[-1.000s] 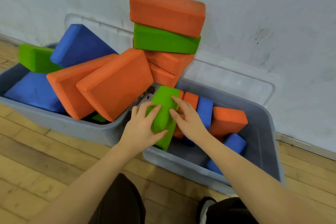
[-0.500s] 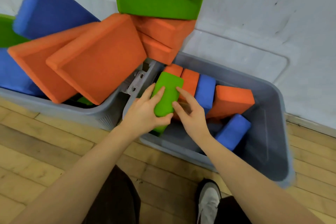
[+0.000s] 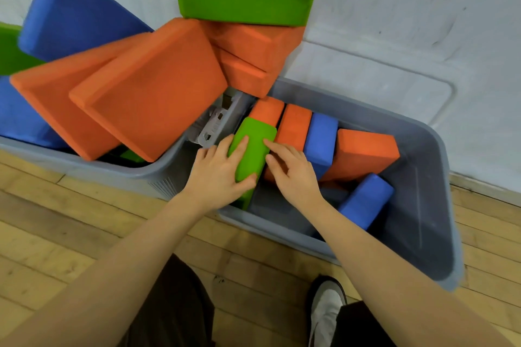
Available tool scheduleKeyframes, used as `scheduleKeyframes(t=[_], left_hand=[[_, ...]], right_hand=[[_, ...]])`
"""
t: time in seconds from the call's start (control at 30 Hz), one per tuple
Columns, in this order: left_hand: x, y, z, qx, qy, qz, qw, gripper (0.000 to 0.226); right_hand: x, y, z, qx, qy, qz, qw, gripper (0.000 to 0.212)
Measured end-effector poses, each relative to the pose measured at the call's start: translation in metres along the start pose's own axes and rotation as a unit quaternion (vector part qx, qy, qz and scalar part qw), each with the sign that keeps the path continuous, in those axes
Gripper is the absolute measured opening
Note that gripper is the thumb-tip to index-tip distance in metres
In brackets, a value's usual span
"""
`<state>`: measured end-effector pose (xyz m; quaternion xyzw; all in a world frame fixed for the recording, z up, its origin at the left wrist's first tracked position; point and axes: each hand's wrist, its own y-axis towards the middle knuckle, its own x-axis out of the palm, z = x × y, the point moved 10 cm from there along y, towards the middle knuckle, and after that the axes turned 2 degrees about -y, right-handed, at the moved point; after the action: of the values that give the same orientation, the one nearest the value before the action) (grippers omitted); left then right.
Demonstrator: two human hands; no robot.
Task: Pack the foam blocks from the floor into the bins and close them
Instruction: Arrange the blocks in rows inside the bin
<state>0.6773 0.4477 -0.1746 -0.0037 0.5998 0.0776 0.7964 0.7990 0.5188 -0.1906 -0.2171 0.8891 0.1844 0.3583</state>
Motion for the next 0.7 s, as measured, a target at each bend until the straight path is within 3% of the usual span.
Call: scheduleKeyframes(t=[0.1, 0.2, 0.37, 0.43, 0.57, 0.7], left_hand=[[-0.021, 0.009, 0.007, -0.004, 0.020, 0.061, 0.998, 0.061], [-0.039, 0.024, 0.043, 0.027, 0.041, 0.126, 0.991, 0.058], [-0.012, 0.061, 0.127, 0.109, -0.007, 0.101, 0.989, 0.050], [0.015, 0.073, 0.150, 0.124, -0.014, 0.063, 0.990, 0.049], [0.069, 0.095, 0.176, 0.140, -0.021, 0.000, 0.990, 0.051], [0.105, 0.127, 0.194, 0.161, 0.013, -0.037, 0.986, 0.060]], right_hand=[[-0.014, -0.003, 0.006, -0.009, 0.030, 0.031, 0.999, 0.043], [-0.048, -0.016, 0.030, 0.011, 0.020, 0.118, 0.993, 0.043], [-0.101, -0.039, 0.108, 0.159, -0.080, 0.191, 0.965, 0.041], [-0.113, -0.046, 0.148, 0.236, -0.128, 0.169, 0.948, 0.045], [-0.107, -0.058, 0.215, 0.371, -0.190, 0.039, 0.908, 0.065], [-0.090, -0.073, 0.257, 0.466, -0.148, -0.026, 0.872, 0.093]])
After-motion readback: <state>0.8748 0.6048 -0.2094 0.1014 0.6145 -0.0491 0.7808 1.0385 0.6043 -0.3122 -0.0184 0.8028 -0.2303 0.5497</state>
